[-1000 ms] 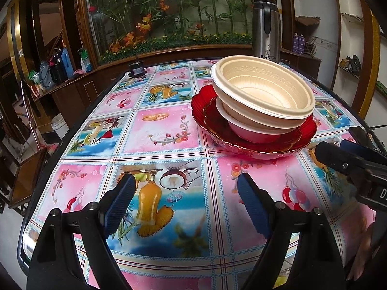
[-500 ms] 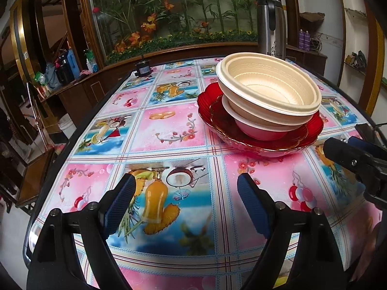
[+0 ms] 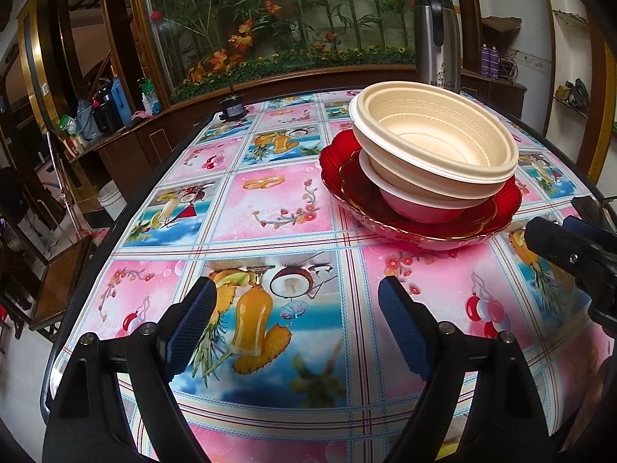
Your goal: Organize plates and bowls
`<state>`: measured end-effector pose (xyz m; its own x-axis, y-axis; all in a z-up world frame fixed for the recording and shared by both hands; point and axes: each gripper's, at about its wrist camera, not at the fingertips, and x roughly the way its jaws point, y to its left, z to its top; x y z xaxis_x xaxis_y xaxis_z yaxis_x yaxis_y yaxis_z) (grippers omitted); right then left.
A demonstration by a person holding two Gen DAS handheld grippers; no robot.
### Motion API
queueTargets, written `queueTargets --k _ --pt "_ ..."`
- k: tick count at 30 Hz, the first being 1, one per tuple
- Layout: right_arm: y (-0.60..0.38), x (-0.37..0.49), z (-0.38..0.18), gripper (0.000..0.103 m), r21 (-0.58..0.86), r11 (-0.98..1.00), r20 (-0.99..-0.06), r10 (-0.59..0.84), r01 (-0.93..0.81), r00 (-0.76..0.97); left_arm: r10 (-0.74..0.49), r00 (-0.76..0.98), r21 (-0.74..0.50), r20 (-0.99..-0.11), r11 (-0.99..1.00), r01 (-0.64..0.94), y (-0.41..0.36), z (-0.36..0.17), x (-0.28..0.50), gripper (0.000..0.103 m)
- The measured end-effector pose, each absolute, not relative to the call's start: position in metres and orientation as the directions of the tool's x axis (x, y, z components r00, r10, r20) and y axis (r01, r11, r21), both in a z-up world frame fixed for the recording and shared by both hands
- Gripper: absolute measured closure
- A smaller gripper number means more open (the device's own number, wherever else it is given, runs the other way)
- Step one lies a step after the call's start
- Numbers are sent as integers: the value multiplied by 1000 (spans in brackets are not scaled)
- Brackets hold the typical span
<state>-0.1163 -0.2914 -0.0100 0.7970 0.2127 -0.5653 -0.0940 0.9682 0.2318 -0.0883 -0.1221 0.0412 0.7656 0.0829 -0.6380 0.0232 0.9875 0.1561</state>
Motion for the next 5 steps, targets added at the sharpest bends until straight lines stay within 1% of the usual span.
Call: queueTargets --k 5 --pt "-292 -116 -11 12 235 968 -570 213 -90 794 61 772 135 -633 990 33 -121 43 -93 17"
